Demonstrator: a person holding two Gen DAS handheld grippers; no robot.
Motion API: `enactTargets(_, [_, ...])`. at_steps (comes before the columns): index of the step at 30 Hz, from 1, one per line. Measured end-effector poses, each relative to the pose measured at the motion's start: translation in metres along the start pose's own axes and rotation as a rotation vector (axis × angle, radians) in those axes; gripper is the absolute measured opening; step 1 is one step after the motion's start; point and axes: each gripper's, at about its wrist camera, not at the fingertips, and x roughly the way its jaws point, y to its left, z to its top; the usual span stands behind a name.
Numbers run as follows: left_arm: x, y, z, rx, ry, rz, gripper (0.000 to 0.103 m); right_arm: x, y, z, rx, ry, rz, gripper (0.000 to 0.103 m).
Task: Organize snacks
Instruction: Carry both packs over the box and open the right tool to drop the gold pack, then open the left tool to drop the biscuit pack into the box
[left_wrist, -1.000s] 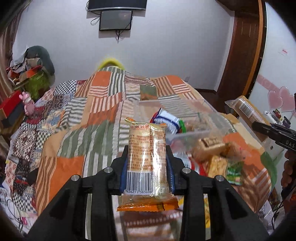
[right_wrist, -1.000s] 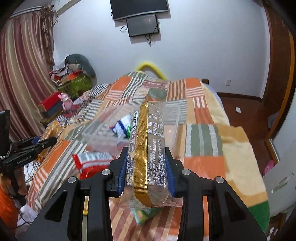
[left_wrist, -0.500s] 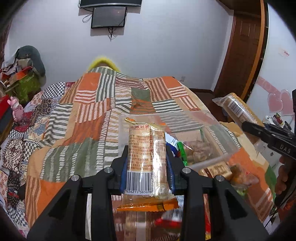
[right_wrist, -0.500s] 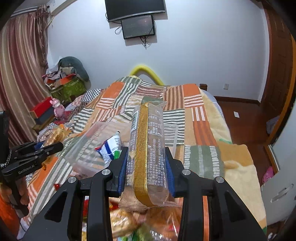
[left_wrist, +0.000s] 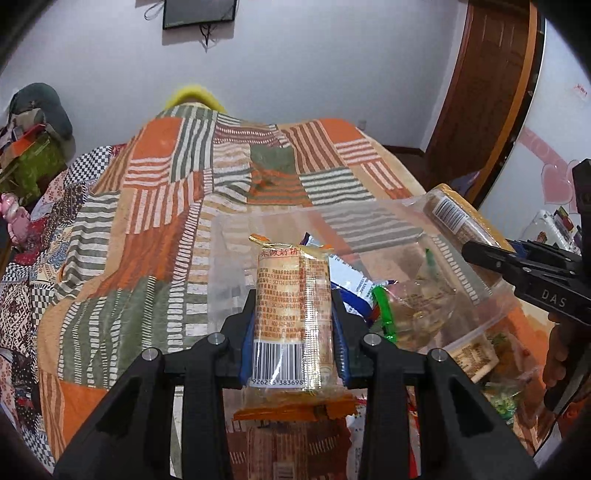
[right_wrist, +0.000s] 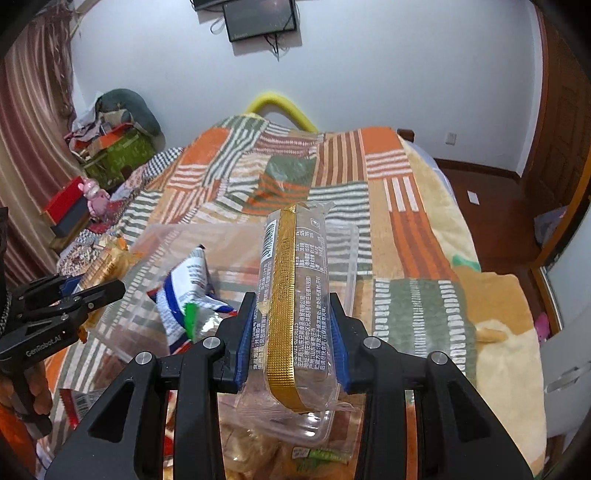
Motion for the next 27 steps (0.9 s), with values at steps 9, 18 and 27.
enactTargets(9, [0.012, -0.002, 0.002, 0.002, 0.029, 0.018, 0.038, -0.001, 0.003, 0.002, -0.023, 0.01, 0.002, 0.031])
enactTargets(18, [-0.028, 0.002, 0.001, -0.02, -0.033, 0.011, 0.055, -0.025, 0.006, 0.0, -0.054, -0.022, 0.008, 0.033])
enactTargets(27, [-0.076, 0.01, -0.027, -0.005, -0.059, 0.052, 0.063, -0.062, -0.003, -0.019, -0.053, -0.058, -0.006, 0.05])
